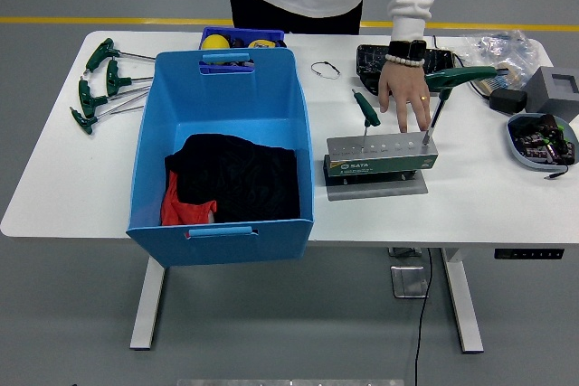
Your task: Lift tool from toolbox,place it in box,lift tool from toolbox,place it in box
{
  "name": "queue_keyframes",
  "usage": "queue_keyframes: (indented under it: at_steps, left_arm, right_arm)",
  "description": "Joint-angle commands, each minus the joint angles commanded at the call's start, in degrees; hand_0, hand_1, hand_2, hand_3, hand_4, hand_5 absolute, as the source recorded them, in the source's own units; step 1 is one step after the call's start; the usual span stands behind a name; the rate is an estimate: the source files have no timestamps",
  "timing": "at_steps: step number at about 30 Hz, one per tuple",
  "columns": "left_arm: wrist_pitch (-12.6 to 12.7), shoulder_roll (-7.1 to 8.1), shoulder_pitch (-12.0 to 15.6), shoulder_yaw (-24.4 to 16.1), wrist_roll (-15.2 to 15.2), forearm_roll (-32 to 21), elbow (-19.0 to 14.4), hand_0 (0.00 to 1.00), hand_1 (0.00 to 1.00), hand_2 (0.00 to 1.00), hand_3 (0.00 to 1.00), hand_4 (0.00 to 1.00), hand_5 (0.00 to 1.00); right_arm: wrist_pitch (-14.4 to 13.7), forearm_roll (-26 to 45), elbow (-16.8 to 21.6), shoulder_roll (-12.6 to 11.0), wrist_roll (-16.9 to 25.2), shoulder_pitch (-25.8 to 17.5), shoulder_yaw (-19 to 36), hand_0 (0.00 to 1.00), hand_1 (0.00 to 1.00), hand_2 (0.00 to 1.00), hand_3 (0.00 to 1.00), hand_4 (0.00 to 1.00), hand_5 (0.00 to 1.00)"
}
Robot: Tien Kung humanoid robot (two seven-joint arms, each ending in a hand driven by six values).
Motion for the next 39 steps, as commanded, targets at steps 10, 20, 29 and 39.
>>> queue_keyframes:
  at_steps: [10,20,29,39]
  left_arm:
    - [-0.07,0.02,-0.34,-0.52,0.18,0.35,0.0,0.734,0.737,0.751,0.745,0.748,0.743]
    - [-0.08,-0.14,-0.35,-2.65,0.56,2.02,0.0,0.733,0.732,0.75,0.745,0.75,0.743]
    - [-0.18,-0.24,-0.41,-1.5,0.74,0.7,0.0,0.734,0.722,0.749,0.746,0.751,0.743]
    - [-0.06,-0.16,-0.95,-1.14,0.79,0.5,0.0,0.733,0.719,0.749,0.746,0.751,0.743]
  right_arm:
    - [-1.38,-8.0,-0.19,-9.98,5.04,4.75,-6.26,0.844,0.809,0.828,0.854,0.998,0.915]
    - [-1.19,-27.19,-2.65,-19.93,7.22,13.71,-18.24,0.917,0.86,0.877,0.905,0.998,0.799]
    - [-4.09,-36.09,-10.63,-22.81,8.55,27.56,-33.32,0.958,0.892,0.911,0.935,0.998,0.761]
    - [-2.67,-37.8,-24.17,-21.16,11.78,41.84,-47.0,0.954,0.881,0.875,0.887,0.998,0.662]
